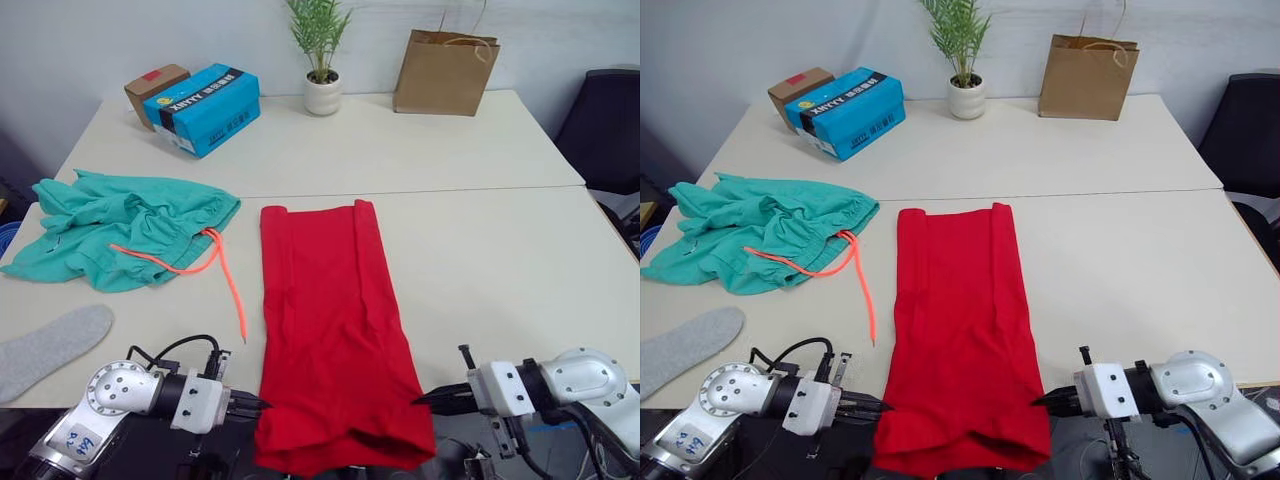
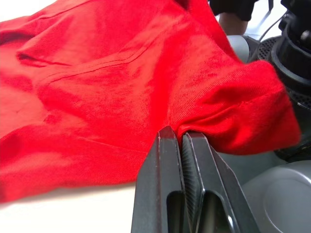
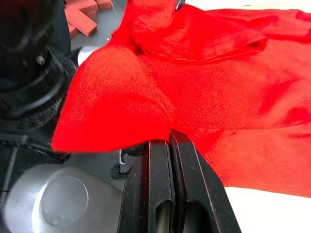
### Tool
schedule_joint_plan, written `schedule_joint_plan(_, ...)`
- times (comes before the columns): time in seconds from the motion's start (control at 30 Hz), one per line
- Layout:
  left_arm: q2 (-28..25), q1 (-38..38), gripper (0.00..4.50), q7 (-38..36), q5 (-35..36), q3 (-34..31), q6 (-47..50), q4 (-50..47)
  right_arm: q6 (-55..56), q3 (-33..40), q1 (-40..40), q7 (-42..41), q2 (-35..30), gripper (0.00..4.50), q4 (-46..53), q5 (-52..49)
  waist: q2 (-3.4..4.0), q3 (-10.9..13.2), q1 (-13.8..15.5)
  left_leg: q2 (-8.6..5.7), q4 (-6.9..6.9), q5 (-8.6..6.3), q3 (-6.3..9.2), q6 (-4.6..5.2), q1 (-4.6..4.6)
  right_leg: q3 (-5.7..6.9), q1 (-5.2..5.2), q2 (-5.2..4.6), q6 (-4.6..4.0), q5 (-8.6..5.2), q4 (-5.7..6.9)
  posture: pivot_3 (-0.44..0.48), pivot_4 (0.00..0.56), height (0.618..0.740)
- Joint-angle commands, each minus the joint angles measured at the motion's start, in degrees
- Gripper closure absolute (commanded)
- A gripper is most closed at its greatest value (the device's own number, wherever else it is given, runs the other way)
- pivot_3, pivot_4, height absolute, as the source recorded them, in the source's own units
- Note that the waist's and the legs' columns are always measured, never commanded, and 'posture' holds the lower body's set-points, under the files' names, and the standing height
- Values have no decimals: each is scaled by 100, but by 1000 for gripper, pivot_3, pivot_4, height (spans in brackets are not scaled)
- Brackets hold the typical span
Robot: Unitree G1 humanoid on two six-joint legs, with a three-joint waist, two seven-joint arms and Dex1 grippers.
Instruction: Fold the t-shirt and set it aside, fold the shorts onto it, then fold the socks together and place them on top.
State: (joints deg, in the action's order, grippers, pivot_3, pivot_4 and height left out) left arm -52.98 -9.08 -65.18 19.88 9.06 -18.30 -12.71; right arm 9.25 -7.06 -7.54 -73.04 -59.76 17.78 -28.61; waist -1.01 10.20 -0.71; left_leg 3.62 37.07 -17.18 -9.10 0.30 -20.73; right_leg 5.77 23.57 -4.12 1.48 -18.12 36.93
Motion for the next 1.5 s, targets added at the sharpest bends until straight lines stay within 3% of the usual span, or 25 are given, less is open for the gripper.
schedule_joint_plan(0.03, -166, 4, 4492, -1, 701, -435, 813, -539, -681, 312, 378, 26, 57, 4500, 314, -582, -2, 4, 0, 0, 0, 0, 0, 0, -3, 0, 2, 0, 0, 0, 0, 0, 150, 740)
schedule_joint_plan(0.27, -83, 482, 4492, 774, 2925, -1110, 3664, -1035, -2679, 490, 1600, 671, 564, 4500, 306, -1747, -11, 20, 35, 1, 6, 2, 16, 0, -20, 4, 10, 0, -1, 1, 5, 0, 150, 740)
schedule_joint_plan(0.37, 82, 955, 4492, 1150, 3486, -1364, 4521, -690, -3222, 559, 2294, 989, 966, 4500, -123, -1931, -11, 21, 49, 0, 10, 2, 25, -5, -34, 12, 19, -1, -1, 2, 8, 0, 150, 740)
schedule_joint_plan(0.57, 603, 2771, 4492, 2094, 3948, -1587, 5972, 500, -3915, 600, 3993, 1815, 2071, 4500, -1725, -1689, -30, 40, 47, -3, 26, 15, 37, -12, -46, 25, 19, 0, -5, 11, 21, 0, 150, 740)
schedule_joint_plan(0.83, 1496, 4214, 4492, 3127, 3446, -1663, 6710, 1818, -3916, 570, 5435, 2663, 3071, 4500, -3900, -679, -32, 41, 15, -4, 27, 37, 32, -46, -62, 26, 30, 3, -1, 11, 18, 0, 150, 740)
schedule_joint_plan(0.97, 2032, 4808, 4492, 3978, 2632, -1683, 6424, 2938, -3520, 729, 6093, 3153, 3624, 4500, -5263, -184, -33, 42, -36, -4, 39, 41, 30, -46, -74, 26, 39, 3, -1, 11, 28, 0, 150, 740)
schedule_joint_plan(1.2, 2569, 4963, 4492, 4211, 2063, -2034, 5913, 3562, -3012, 831, 6394, 3366, 4067, 4500, -6295, 442, -34, 42, -120, -3, 46, 50, 21, -56, -77, 18, 55, 1, -1, 11, 56, 0, 150, 740)
schedule_joint_plan(1.33, 2612, 4965, 4492, 4170, 1909, -2070, 6112, 3539, -3158, 1035, 6515, 3351, 4137, 4500, -6583, 518, -34, 43, -125, -4, 44, 68, 0, -65, -91, 0, 94, 1, -1, 11, 87, 0, 150, 740)
schedule_joint_plan(1.37, 2649, 4942, 4499, 4302, 1821, -2145, 5980, 3532, -3101, 1098, 6506, 3257, 4153, 4316, -6540, 477, -34, 43, -125, -4, 44, 72, 0, -68, -90, -1, 96, 1, -2, 11, 91, 0, 150, 740)
schedule_joint_plan(1.5, 2779, 4900, 3437, 4717, 1674, -2471, 5732, 3391, -2601, 1184, 6515, 3468, 4226, 3217, -6546, 721, -34, 43, -143, -4, 42, 79, 1, -74, -89, -1, 97, 1, -6, 12, 96, 0, 150, 740)
